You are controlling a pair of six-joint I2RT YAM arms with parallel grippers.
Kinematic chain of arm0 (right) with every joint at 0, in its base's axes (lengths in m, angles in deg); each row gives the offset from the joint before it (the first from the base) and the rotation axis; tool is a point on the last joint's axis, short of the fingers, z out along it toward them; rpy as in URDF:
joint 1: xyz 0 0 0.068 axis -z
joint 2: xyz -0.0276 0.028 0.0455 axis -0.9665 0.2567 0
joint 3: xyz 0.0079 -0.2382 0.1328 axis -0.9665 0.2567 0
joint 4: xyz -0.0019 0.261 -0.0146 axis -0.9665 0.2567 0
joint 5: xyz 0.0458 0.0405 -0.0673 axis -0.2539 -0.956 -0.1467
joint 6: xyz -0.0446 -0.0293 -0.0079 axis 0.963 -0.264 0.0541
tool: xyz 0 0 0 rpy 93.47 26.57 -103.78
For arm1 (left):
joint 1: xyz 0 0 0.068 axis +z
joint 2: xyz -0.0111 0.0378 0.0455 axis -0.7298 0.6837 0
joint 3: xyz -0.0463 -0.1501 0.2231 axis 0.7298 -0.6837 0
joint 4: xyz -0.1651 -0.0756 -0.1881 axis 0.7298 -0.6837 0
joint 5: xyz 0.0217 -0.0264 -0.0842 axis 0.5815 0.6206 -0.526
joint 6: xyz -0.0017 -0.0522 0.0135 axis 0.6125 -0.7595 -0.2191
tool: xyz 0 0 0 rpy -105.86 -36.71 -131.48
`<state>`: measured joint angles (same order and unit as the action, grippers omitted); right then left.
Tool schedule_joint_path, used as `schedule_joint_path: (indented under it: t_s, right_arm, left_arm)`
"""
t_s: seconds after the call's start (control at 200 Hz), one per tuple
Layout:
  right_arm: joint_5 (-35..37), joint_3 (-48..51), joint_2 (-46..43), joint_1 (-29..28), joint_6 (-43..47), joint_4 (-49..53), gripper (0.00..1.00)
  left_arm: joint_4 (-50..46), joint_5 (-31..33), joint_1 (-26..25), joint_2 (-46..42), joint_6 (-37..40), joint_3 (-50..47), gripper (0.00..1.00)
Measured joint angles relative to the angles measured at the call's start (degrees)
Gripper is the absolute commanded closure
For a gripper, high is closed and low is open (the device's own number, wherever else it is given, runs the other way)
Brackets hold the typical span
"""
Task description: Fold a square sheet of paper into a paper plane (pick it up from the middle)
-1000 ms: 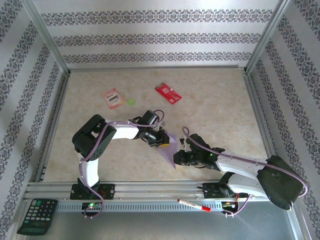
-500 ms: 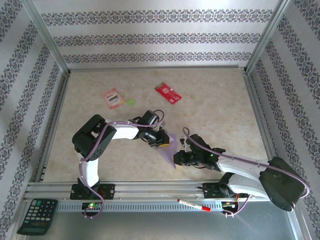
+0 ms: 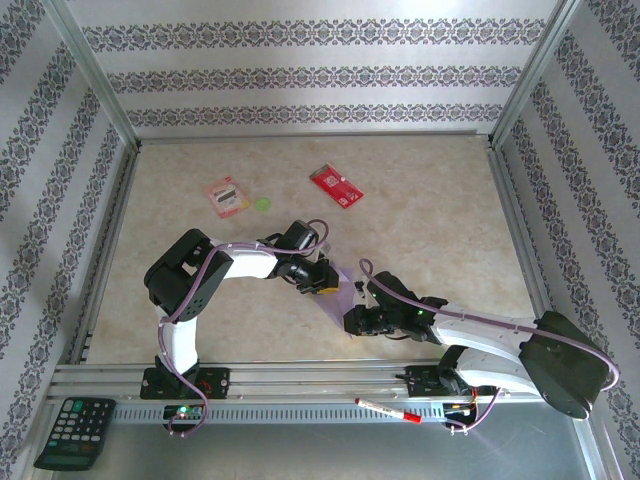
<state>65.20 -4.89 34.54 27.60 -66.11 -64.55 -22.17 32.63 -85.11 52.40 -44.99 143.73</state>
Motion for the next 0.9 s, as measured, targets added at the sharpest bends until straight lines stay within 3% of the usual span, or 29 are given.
schedule_joint_path:
  t_s: [0.899]
  right_arm:
    - [0.1, 1.4, 3.3, 0.9, 0.4, -1.8, 0.91]
  left_arm:
    - [0.0, 0.0, 0.0, 0.0, 0.2, 0.0, 0.84]
